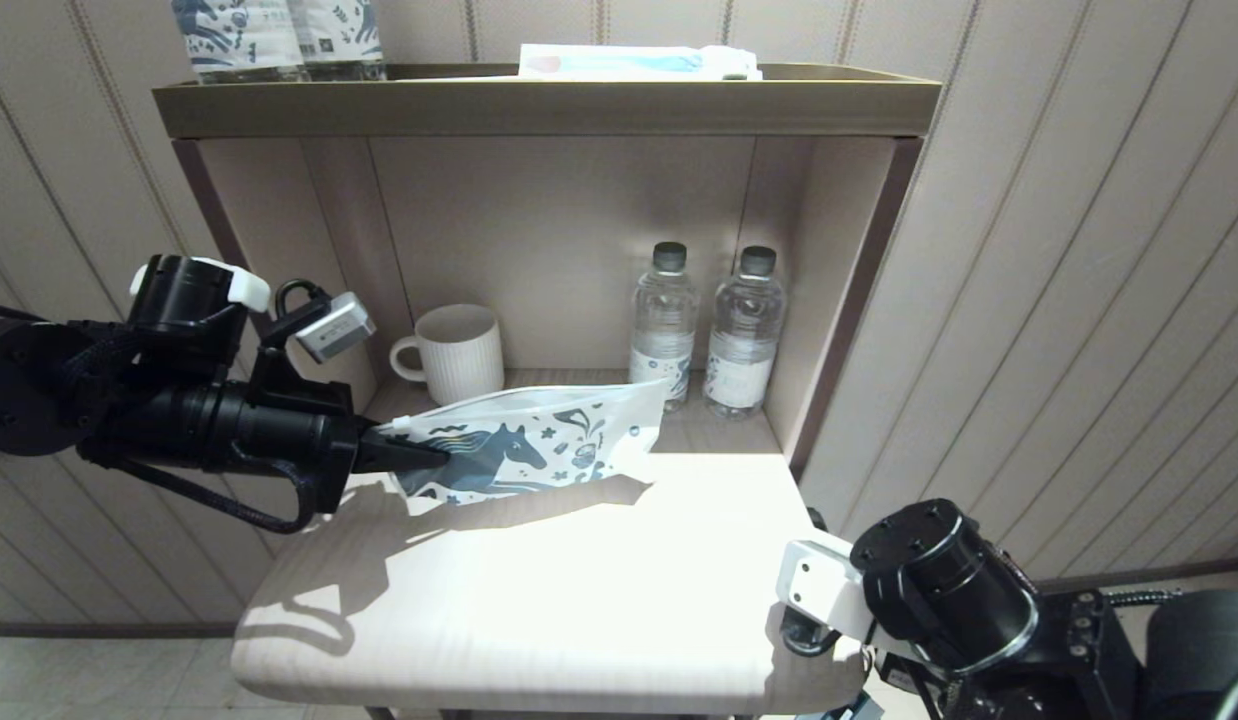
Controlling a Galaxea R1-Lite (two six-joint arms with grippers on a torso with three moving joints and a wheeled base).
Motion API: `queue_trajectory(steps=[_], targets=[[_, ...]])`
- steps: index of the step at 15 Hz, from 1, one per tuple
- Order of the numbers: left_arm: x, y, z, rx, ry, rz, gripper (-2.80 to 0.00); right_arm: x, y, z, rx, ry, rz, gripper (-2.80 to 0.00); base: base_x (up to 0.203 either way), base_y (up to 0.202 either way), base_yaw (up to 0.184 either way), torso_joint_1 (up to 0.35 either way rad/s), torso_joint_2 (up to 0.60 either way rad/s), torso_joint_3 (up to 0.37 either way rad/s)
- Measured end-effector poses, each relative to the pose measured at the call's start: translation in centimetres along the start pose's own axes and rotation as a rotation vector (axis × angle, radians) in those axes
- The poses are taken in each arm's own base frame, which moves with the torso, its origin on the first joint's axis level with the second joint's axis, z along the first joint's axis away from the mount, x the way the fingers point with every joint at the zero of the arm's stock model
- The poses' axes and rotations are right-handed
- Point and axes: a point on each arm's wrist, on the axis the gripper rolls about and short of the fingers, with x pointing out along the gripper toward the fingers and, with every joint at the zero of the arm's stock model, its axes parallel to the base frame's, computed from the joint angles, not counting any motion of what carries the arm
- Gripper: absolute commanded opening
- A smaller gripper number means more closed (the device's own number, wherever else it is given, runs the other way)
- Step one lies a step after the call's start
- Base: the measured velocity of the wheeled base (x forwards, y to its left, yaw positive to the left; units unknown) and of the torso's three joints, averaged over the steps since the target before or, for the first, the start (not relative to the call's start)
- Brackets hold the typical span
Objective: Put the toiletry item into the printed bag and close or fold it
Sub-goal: Pick up the comb
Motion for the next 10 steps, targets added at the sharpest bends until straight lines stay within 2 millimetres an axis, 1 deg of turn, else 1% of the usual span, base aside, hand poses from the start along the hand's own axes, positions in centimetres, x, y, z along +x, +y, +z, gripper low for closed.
queue_trajectory(steps=[4,10], targets=[[0.31,0.36,-0.08,0.023,-0.018,0.011,-2.80,0.21,-0.15,0.19,-0.003,0.004,-0.003,0.00,0.000,0.000,0.000,0.000,0.00,0.000],[0.43,0.43,-0.22,0.024,-0.020,0.011,-2.80,0.80,-0.39,1.00,0.001,0.007,-0.007,0.00,0.000,0.000,0.000,0.000,0.00,0.000]])
